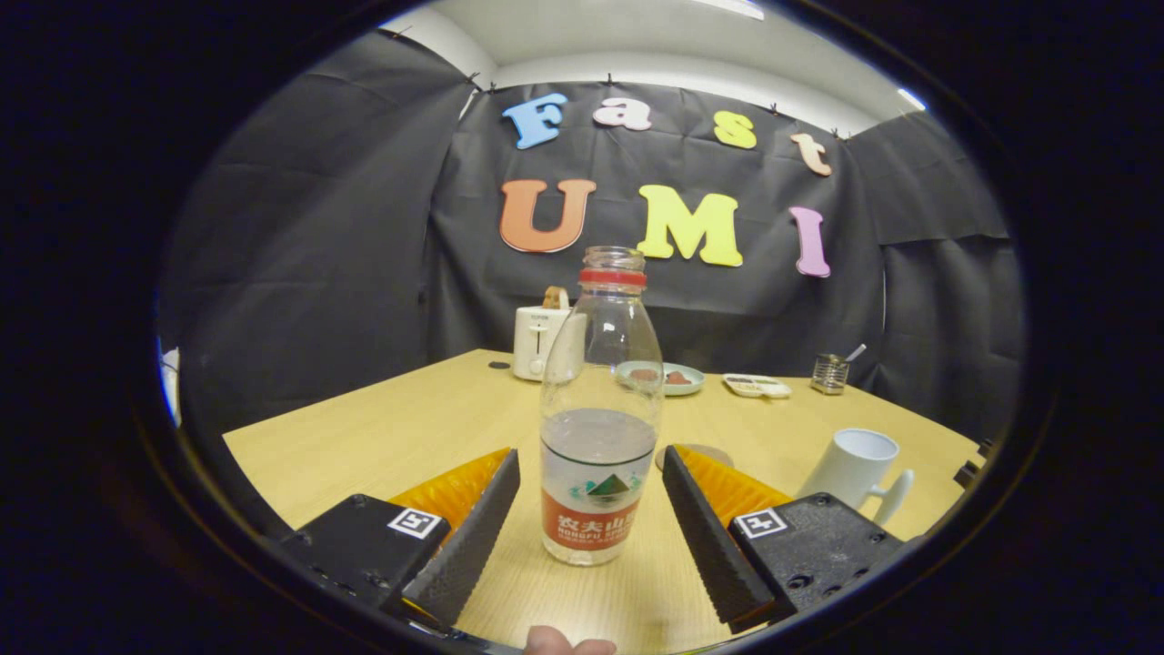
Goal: Take the bottle from table, then pour the juice into the cup, finally place the bottle on the coaster
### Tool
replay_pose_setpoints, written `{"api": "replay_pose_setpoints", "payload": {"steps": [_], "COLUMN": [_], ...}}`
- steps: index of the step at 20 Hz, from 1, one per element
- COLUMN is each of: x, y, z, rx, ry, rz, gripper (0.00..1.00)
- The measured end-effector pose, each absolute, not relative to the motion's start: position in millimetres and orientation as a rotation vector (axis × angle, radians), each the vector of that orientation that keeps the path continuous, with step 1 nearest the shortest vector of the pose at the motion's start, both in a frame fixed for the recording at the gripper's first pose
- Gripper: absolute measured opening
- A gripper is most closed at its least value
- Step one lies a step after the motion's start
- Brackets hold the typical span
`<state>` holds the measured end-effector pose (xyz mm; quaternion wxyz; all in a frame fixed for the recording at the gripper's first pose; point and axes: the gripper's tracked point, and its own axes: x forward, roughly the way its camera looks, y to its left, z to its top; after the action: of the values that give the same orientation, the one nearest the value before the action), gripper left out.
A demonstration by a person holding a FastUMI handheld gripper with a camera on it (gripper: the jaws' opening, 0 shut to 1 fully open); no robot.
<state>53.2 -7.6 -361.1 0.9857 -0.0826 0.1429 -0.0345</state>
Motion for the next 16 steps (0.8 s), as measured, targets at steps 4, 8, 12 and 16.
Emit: {"api": "replay_pose_setpoints", "payload": {"steps": [4, 8, 12, 16], "x": [62, 64, 60, 51], "y": [-8, -4, -5, -7], "z": [-365, -370, -365, -361], "rx": [-0.165, -0.166, -0.159, -0.087], "ry": [0.290, 0.309, 0.303, 0.334], "rz": [-0.066, -0.044, -0.038, -0.029], "gripper": [1.00, 1.00, 0.90, 0.80]}}
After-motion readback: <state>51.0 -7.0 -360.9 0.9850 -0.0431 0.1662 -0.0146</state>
